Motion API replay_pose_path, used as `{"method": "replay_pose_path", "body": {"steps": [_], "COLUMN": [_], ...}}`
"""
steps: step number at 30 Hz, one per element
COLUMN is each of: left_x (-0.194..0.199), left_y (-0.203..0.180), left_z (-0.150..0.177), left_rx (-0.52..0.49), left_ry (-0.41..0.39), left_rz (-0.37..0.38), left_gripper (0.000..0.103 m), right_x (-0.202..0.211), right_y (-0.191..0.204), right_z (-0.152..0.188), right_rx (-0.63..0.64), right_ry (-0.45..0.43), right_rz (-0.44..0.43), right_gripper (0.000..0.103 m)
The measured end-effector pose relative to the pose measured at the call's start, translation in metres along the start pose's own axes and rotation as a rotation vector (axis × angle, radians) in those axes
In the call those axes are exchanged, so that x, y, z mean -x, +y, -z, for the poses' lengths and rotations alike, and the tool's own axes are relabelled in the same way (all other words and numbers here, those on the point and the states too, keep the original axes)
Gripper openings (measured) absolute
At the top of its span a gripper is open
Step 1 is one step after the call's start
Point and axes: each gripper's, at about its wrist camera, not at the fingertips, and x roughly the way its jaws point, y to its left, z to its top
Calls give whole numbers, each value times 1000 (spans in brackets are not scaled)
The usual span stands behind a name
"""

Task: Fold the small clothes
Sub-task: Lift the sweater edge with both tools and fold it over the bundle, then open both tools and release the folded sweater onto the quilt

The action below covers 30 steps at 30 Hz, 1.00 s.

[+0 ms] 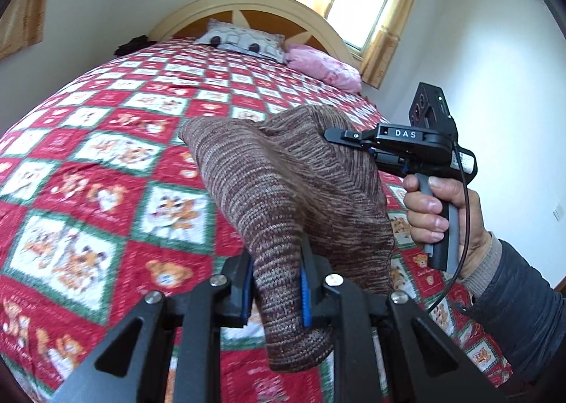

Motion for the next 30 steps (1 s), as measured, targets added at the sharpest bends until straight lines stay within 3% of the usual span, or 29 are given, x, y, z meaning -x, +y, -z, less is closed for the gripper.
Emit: {"method": "replay_pose_path", "body": {"steps": [12,19,30], "left_x": [38,44,20], "left_y": [39,58,93], "left_z": [15,30,64], "left_rx": [66,104,179], "left_ry": [-43,-35,52], "left_rz": [-54,-76,-100], "left_gripper": [21,21,21], "right_x": [-47,-80,-123], "right_y": [47,57,25], "right_z": [7,13,36], "right_rx": [40,57,-14], "right_ry": [51,100,179], "right_rz": [-60,-34,46], "right_gripper": [19,19,19]}}
